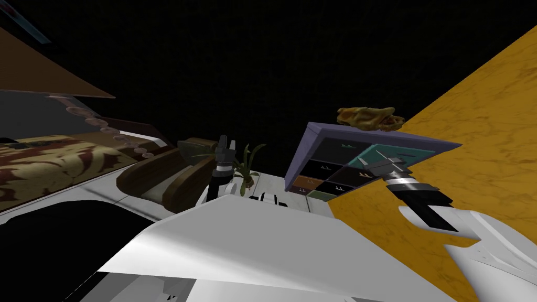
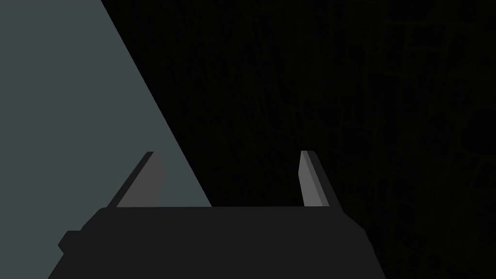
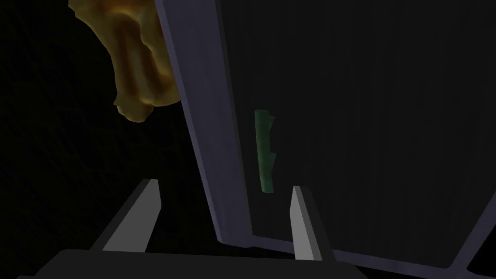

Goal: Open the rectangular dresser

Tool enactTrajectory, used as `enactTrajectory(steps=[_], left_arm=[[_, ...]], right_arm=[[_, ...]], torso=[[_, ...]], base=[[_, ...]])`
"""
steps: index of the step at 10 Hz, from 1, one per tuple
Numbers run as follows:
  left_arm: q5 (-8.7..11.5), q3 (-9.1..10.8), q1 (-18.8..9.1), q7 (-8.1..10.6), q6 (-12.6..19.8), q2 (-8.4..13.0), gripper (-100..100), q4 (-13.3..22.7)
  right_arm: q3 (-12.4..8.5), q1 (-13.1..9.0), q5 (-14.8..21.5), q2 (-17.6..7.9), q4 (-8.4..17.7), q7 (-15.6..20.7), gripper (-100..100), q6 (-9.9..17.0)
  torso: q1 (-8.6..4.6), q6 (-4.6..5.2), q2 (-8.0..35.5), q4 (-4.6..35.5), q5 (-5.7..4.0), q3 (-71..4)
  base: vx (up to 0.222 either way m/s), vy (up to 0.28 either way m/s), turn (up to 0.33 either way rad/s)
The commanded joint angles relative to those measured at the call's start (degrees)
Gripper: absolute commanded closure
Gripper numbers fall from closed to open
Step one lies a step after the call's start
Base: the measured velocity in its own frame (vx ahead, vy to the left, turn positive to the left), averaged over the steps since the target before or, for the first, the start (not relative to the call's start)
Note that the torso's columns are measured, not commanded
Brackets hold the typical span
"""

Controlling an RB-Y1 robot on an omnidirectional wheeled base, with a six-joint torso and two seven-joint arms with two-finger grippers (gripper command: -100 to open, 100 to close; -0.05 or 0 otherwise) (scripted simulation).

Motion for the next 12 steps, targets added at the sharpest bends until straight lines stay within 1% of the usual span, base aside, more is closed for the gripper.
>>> enactTrajectory(steps=[1, 2, 3, 4, 5, 6, 8, 10, 12], left_arm=[[0.0, 0.00, 0.0, 0.00, 0.0, 0.0, 0, 0.0], [0.0, 0.00, 0.0, 0.00, 0.0, 0.0, 0, 0.0], [0.0, 0.00, 0.0, 0.00, 0.0, 0.0, 0, 0.0], [0.0, -0.01, 0.0, 0.00, 0.0, 0.0, 0, 0.0], [0.0, -0.01, 0.0, 0.00, 0.0, 0.0, 0, 0.0], [0.0, -0.01, 0.0, 0.00, 0.0, 0.0, 0, 0.0], [0.0, -0.01, 0.0, 0.00, 0.0, 0.0, 0, 0.0], [0.0, -0.01, 0.0, 0.00, 0.0, 0.0, 0, 0.0], [0.0, -0.01, 0.0, 0.00, 0.0, 0.0, 0, 0.0]], right_arm=[[-0.1, -0.1, 0.3, -1.2, 0.4, -0.5, -100, 0.8], [-0.1, -0.1, 0.2, -0.9, 0.5, -0.3, -100, 0.4], [-0.3, -0.3, 0.0, -2.7, 0.8, -1.7, -100, 1.3], [-0.1, -0.3, 0.1, -1.9, 0.7, -1.0, -100, 0.9], [-0.2, -0.3, 0.1, -2.1, 0.7, -1.2, 100, 1.1], [-0.2, 0.0, -0.2, -2.4, 0.4, -1.5, 100, 0.7], [-0.2, 0.2, -0.3, -2.6, 0.1, -1.7, 100, 0.4], [-0.2, 0.3, -0.3, -2.6, 0.1, -1.7, 100, 0.4], [0.0, 0.9, -0.5, -2.8, -0.3, -2.0, 100, -0.3]], torso=[[0.10, 0.02, 0.4, 0.1, 0.03, 0.2], [0.16, 0.04, 0.6, 0.2, 0.06, 0.4], [0.17, 0.07, 1.1, 0.3, 0.06, 0.7], [0.18, 0.04, 1.0, 0.3, 0.08, 0.7], [0.13, 0.07, 1.0, 0.3, 0.05, 0.7], [0.10, 0.06, 1.0, 0.3, 0.04, 0.6], [0.11, 0.09, 1.2, 0.3, -0.04, 0.8], [0.16, 0.06, 0.9, 0.3, 0.08, 0.6], [0.18, 0.08, 0.6, 0.3, 0.13, 0.4]], base=[[0.168, -0.005, 0.041], [0.083, -0.003, 0.013], [0.091, 0.006, 0.057], [0.057, 0.002, 0.020], [0.010, 0.001, -0.001], [-0.084, 0.025, -0.071], [-0.179, 0.023, -0.059], [-0.144, 0.021, -0.033], [-0.146, 0.016, -0.069]])
